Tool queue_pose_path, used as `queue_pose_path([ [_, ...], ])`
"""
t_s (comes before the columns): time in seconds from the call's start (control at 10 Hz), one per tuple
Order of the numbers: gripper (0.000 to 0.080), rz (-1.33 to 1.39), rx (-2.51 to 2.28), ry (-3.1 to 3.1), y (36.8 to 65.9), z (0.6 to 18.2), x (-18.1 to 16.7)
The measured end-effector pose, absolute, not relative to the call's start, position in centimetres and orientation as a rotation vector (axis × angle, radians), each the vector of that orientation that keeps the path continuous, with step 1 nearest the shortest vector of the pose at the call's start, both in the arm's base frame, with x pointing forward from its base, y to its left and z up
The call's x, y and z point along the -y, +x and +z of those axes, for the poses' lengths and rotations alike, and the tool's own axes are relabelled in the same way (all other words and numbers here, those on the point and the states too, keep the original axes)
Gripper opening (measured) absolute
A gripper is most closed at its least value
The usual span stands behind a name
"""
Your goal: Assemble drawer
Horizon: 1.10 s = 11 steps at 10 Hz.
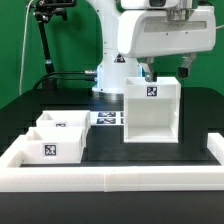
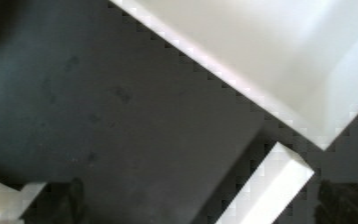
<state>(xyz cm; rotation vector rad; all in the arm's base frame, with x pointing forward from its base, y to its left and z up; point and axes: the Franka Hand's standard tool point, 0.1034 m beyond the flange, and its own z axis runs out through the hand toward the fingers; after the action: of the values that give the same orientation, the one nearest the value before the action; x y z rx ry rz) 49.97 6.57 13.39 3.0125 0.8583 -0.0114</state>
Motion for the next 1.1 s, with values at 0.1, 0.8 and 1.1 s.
queue_pose_path([
  [0.1, 0.0650, -0.012, -0.858, 3.013, 50.0, 13.4, -6.6],
  [0.8, 0.0650, -0.013, -0.111, 3.116, 46.0, 13.5, -8.0],
  [1.1, 0.0650, -0.039, -0.026, 3.120, 44.2, 11.5, -9.0],
])
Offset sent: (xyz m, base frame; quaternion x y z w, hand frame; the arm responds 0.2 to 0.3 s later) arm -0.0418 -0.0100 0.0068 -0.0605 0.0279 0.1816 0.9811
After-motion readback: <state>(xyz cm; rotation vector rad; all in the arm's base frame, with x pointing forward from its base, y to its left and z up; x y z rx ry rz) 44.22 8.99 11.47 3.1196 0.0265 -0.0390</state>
